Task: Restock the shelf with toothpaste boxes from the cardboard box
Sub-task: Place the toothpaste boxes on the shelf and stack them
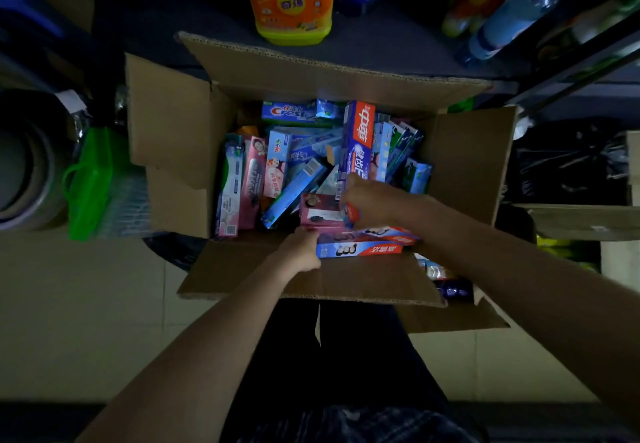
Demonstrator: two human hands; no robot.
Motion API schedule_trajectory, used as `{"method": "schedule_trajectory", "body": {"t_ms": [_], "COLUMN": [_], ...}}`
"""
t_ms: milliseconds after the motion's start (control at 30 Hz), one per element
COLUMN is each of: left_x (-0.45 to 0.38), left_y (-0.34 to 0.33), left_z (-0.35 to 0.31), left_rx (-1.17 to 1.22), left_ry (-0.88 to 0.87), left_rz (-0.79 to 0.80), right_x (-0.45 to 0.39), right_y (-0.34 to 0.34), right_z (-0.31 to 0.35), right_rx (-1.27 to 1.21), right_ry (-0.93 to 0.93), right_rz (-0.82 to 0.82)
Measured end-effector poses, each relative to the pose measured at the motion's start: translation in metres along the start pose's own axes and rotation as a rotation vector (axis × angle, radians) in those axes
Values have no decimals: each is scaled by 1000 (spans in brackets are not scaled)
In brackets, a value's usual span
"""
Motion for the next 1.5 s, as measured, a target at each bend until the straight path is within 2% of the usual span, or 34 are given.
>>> {"method": "schedule_trajectory", "body": {"t_ms": [167, 267, 333, 433, 533, 667, 800, 900, 1000, 1067, 1167, 1333, 1400, 1500], "left_x": [-10, -8, -7, 1, 25, 86, 172, 236, 296, 338, 396, 452, 459, 462], "left_y": [-14, -19, -17, 3, 52, 143, 233, 288, 331, 356, 392, 437, 449, 461], "left_z": [-7, -23, -30, -31, -26, -32, -61, -88, -109, -117, -117, -92, -83, -77], "left_rx": [-123, -302, -307, -49, 153, 231, 223, 229, 234, 273, 403, 821, 974, 1061], "left_ry": [120, 47, -61, -154, -152, -193, -310, -411, -502, -569, -662, -817, -853, -855], "left_rz": [-190, -251, -243, -93, -55, -63, -174, -266, -381, -463, -600, -793, -841, -903], "right_x": [10, 12, 14, 23, 44, 89, 140, 171, 209, 238, 277, 306, 304, 292], "right_y": [25, 31, 42, 62, 95, 164, 235, 290, 355, 394, 443, 487, 492, 493], "right_z": [-30, -34, -31, -26, -28, -26, -3, 13, 34, 49, 64, 57, 54, 54], "right_rx": [-252, -438, -448, -388, -239, -264, -322, -235, -12, 16, -157, -526, -666, -853], "right_ry": [-72, -100, -88, -48, -81, -135, -127, -174, -249, -234, -152, -75, -60, -17], "right_rz": [-40, -96, -162, -242, -320, -444, -499, -530, -676, -787, -976, -1244, -1291, -1277]}}
Point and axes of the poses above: each hand's wrist, its own x-axis away from the middle knuckle, its own y-axis out of the back of the hand, z = x × y, the point moved 7 cm from there along -x, towards the middle knuckle, and after that the axes turned 5 degrees about x, right-handed, at the moved point
